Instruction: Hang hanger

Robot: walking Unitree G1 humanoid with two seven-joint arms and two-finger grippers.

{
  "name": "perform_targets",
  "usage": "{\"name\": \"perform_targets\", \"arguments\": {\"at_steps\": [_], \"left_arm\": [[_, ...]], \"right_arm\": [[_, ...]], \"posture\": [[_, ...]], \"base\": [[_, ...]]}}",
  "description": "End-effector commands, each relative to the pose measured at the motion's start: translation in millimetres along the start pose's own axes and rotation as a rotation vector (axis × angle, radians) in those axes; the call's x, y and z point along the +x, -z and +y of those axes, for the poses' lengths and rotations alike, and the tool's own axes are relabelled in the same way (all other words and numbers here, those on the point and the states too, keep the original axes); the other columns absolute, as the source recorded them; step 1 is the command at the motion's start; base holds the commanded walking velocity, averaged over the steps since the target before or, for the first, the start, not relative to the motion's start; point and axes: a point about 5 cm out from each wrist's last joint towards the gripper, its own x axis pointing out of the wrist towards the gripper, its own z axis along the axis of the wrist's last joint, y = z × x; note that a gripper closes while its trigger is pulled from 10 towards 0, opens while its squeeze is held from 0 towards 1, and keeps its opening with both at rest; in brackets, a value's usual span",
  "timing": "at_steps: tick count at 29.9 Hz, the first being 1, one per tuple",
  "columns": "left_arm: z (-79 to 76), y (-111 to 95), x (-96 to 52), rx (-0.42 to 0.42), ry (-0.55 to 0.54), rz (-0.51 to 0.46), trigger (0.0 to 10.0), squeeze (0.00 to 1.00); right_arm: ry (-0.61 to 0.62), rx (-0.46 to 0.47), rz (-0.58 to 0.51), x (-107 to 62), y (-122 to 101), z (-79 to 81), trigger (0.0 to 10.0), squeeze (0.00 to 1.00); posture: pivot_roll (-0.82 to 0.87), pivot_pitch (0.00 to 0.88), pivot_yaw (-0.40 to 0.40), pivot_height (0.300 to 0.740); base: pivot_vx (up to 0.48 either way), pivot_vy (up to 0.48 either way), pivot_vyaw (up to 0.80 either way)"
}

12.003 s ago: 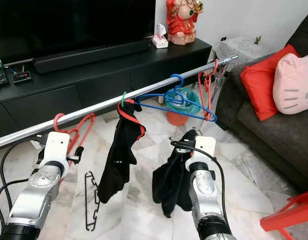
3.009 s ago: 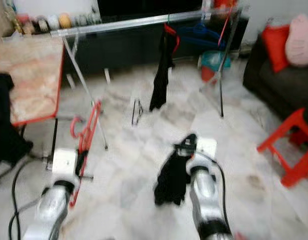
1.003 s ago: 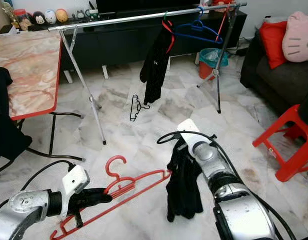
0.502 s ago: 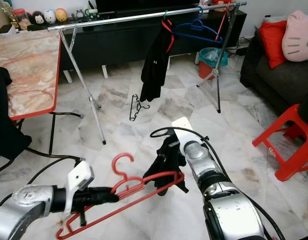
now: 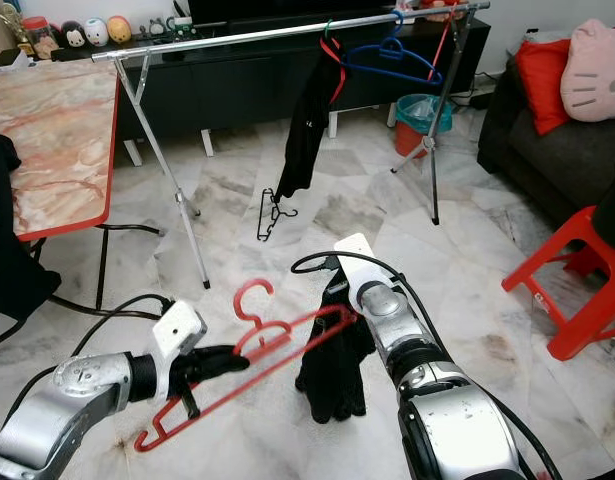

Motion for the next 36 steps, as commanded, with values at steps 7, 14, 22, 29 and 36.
{"name": "perform_targets", "arguments": {"at_steps": [7, 14, 22, 29, 36], "left_arm": [[11.1, 4.8, -1.0, 0.017, -0.115, 0.028, 10.0, 0.0], [1.4, 6.0, 2.6, -0.006, -0.047, 0.012, 10.0, 0.0], [-12.7, 5.6, 2.3, -0.028, 0.06, 0.008, 10.0, 0.0], [-13.2, 4.8, 4.7, -0.03, 0.049, 0.002, 10.0, 0.0], [-5.2, 2.9, 13.2, -0.002, -0.067, -0.014, 10.0, 0.0]], "right_arm": [[-0.013, 0.01, -0.058, 1.2, -19.8, 0.9, 10.0, 0.0], [-0.053, -0.007, -0.077, 0.8, -23.2, 3.6, 10.0, 0.0], [-0.022, 0.025, -0.064, 0.6, -18.9, 0.7, 10.0, 0.0], [-0.017, 0.033, -0.072, 0.7, -22.1, -0.2, 10.0, 0.0], [-0.03, 0.037, -0.076, 1.0, -24.4, 3.7, 10.0, 0.0]], "posture": [[0.04, 0.06, -0.01, 0.74], [0.03, 0.047, -0.013, 0.74], [0.04, 0.036, -0.014, 0.74], [0.04, 0.042, -0.016, 0.74], [0.04, 0.053, -0.013, 0.74]], "base": [[0.0, 0.0, 0.0], [0.0, 0.0, 0.0], [0.0, 0.0, 0.0], [0.0, 0.0, 0.0], [0.0, 0.0, 0.0]]}}
